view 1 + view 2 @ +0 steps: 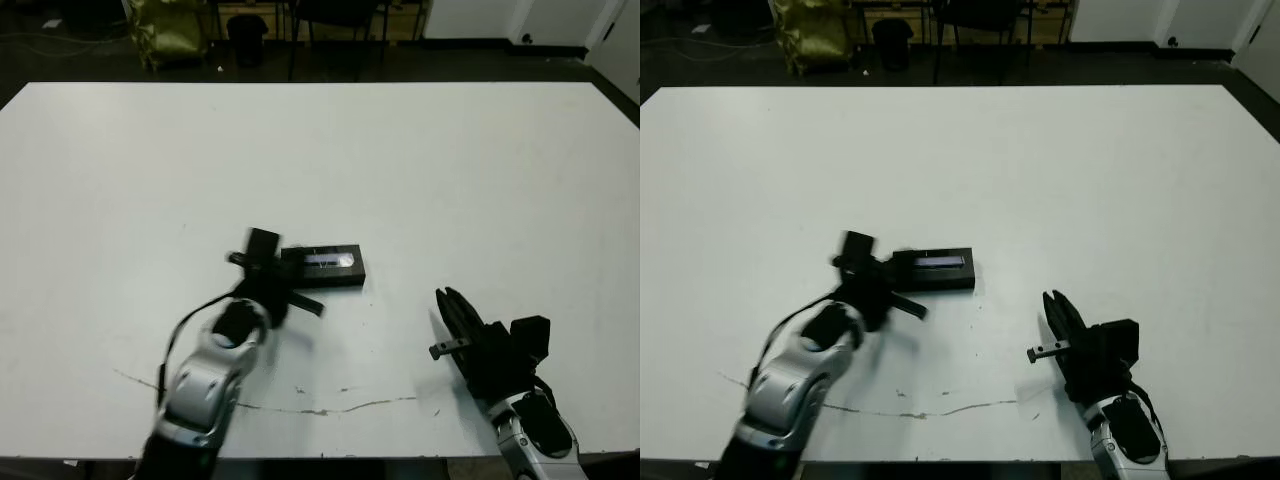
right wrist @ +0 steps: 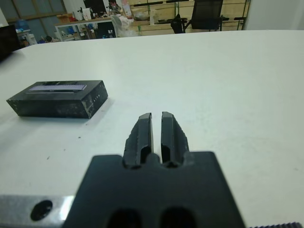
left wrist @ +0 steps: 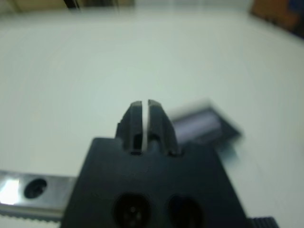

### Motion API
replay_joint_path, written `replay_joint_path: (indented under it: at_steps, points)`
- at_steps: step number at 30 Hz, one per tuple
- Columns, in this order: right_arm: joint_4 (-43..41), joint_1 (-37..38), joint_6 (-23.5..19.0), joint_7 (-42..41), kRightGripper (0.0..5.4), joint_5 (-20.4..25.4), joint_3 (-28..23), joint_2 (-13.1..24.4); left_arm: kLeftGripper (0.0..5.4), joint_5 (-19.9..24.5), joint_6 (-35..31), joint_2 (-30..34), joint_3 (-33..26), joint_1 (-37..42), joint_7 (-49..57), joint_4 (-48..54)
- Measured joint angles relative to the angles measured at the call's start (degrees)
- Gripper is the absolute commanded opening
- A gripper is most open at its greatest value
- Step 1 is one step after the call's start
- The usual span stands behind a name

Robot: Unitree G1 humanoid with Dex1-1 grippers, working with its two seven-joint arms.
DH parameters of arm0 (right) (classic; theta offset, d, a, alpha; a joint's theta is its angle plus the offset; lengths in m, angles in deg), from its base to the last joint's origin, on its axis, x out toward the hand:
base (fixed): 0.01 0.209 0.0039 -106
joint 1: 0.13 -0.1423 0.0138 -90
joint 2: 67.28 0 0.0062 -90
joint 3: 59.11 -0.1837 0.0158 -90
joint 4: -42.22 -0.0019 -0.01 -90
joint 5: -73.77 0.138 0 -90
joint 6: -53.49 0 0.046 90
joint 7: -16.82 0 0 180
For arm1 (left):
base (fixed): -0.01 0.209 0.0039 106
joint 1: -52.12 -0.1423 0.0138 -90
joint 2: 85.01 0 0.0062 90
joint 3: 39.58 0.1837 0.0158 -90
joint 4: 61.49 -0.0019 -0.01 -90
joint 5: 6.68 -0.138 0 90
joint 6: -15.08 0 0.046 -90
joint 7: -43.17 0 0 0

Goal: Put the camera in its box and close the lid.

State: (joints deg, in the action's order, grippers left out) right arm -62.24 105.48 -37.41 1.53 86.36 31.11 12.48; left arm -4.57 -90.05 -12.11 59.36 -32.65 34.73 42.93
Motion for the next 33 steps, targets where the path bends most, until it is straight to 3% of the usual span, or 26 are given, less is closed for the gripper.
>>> replay_joint_path:
  at_steps: [4,12,17,25,33]
  points:
    - [-1.25,-1.58,-0.24,1.01,0.0,0.01,-1.26,0.11,0.02,1.37,15.0,3.15,-6.37,0.06,-1.08,0.82]
    - [-3.5,-7.31,-0.19,2.59,0.0,0.47,-4.87,0.79,0.02,6.38,24.67,6.83,-17.95,-0.08,-0.63,0.08]
    - [-3.1,-10.8,-0.18,5.89,0.0,-1.27,-5.85,0.68,0.02,7.55,23.25,6.89,-18.56,-1.77,-0.83,-5.08]
    - [-5.4,-14.87,-4.74,13.73,0.0,-4.54,-5.63,-2.02,0.02,9.35,19.13,6.33,-18.2,-1.66,-1.4,-13.87]
    - [-5.57,-19.84,-9.77,16.86,0.0,-7.47,-4.6,-2.38,0.02,9.17,15.78,5.65,-17.2,-1.33,-0.09,-13.61]
